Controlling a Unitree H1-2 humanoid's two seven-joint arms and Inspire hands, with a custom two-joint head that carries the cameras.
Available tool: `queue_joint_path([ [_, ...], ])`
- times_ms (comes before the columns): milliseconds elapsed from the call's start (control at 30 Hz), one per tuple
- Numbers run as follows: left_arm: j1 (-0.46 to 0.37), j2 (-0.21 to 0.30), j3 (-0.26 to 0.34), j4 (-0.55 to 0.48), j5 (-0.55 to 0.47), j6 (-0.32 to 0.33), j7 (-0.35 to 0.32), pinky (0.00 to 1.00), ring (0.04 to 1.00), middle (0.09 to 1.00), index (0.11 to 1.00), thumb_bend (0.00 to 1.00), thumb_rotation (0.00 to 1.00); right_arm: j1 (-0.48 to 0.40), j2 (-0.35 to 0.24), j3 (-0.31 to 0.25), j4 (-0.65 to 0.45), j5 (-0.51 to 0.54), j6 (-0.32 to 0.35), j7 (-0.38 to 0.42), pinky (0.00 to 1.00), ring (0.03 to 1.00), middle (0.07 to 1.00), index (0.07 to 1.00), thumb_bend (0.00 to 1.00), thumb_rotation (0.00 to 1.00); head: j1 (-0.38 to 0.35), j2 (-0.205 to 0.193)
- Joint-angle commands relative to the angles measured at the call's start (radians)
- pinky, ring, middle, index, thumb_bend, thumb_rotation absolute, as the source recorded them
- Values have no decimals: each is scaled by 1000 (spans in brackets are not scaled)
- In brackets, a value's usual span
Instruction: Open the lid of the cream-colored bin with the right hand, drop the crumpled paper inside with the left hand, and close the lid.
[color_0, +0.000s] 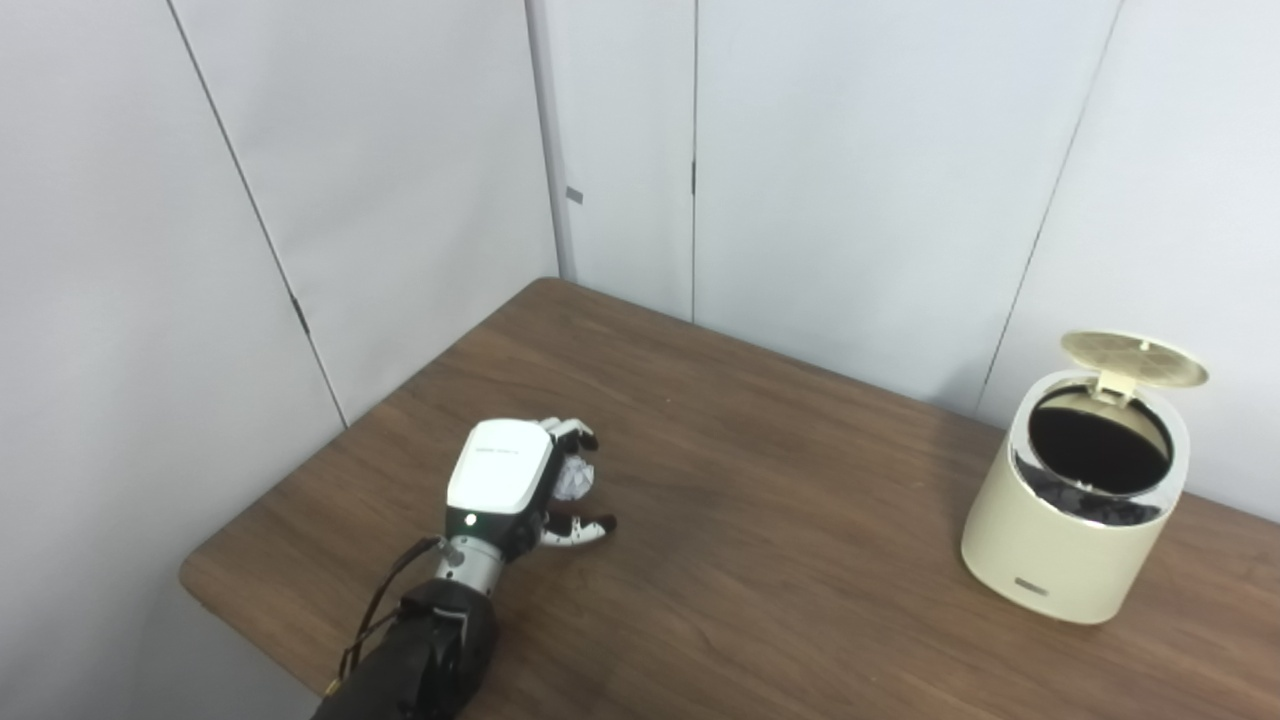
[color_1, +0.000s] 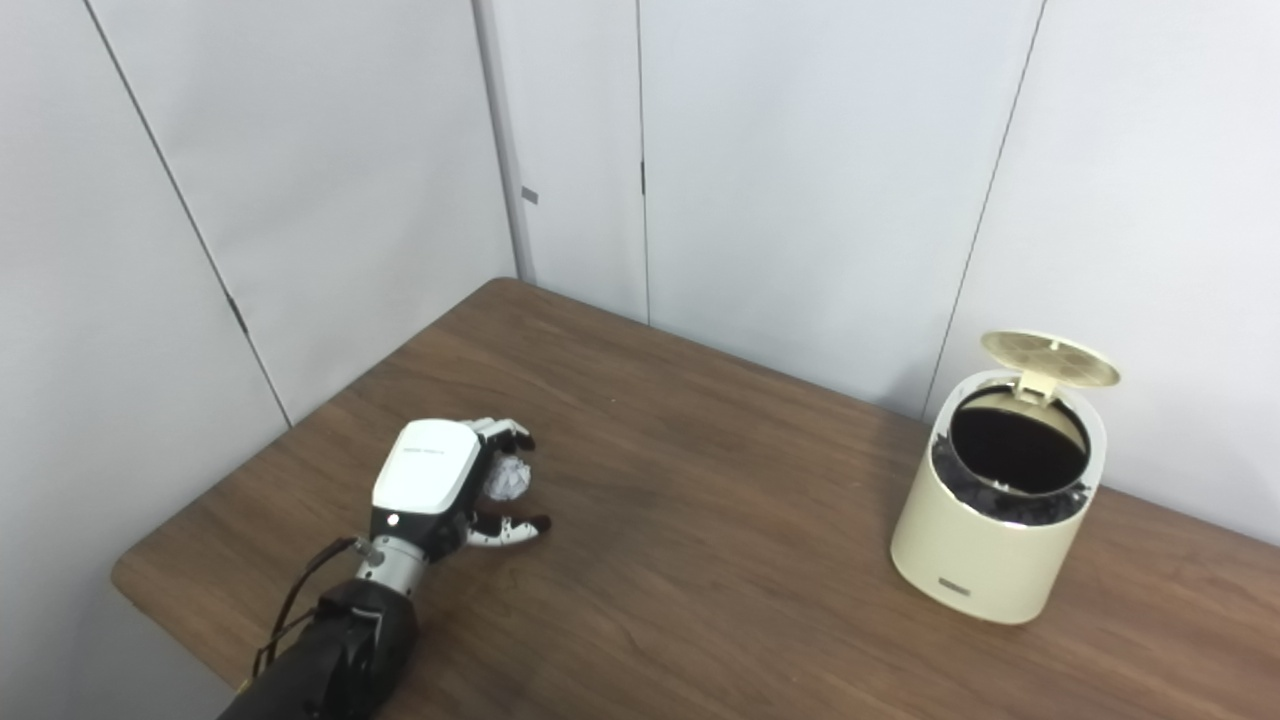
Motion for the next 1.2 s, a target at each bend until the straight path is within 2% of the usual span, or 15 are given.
queue_joint_path([
  [0, -17, 34, -4, 1, 6, -18, 19, 501, 604, 654, 666, 1000, 258, 6, 3, 1, -2, -1, -43, -4, 500, 629, 662, 639, 444, 806, -2, 1],
  [200, -9, 22, -6, 16, -35, -15, 4, 461, 559, 621, 644, 1000, 245, 11, 2, -4, -9, -6, -39, -1, 483, 621, 660, 633, 468, 803, -7, 4],
  [533, -12, 19, -22, 42, -62, -3, -24, 473, 574, 637, 649, 1000, 260, 27, 1, -16, -34, 13, -31, 19, 455, 607, 653, 623, 464, 788, -23, 12],
  [700, -25, 16, -33, 73, -62, -3, -18, 441, 536, 604, 628, 1000, 264, 40, 3, -23, -59, 27, -30, 31, 440, 606, 654, 620, 456, 764, -31, 16],
  [833, -38, 7, -38, 103, -65, -3, 0, 371, 454, 528, 557, 1000, 219, 46, 6, -24, -64, 42, -28, 43, 445, 619, 668, 630, 471, 756, -45, 13],
  [967, -52, -4, -45, 143, -81, -10, 23, 303, 376, 451, 488, 1000, 111, 54, 13, -26, -87, 37, -13, 42, 448, 625, 678, 639, 503, 776, -50, 9],
  [1000, -55, -7, -47, 153, -91, -17, 31, 288, 359, 433, 485, 769, 88, 57, 14, -26, -96, 34, -7, 42, 447, 624, 678, 639, 501, 778, -52, 9],
  [1033, -57, -9, -51, 164, -99, -26, 41, 264, 331, 406, 482, 624, 71, 59, 15, -26, -101, 31, -8, 41, 446, 625, 680, 641, 498, 785, -55, 10],
  [1100, -61, -11, -57, 185, -113, -45, 61, 247, 309, 417, 508, 548, 18, 63, 16, -27, -111, 20, -1, 36, 446, 630, 681, 643, 496, 798, -58, 13],
  [1167, -63, -13, -62, 200, -124, -59, 73, 226, 288, 416, 514, 525, 3, 64, 17, -28, -111, 19, -8, 38, 448, 634, 681, 645, 501, 804, -60, 13],
])
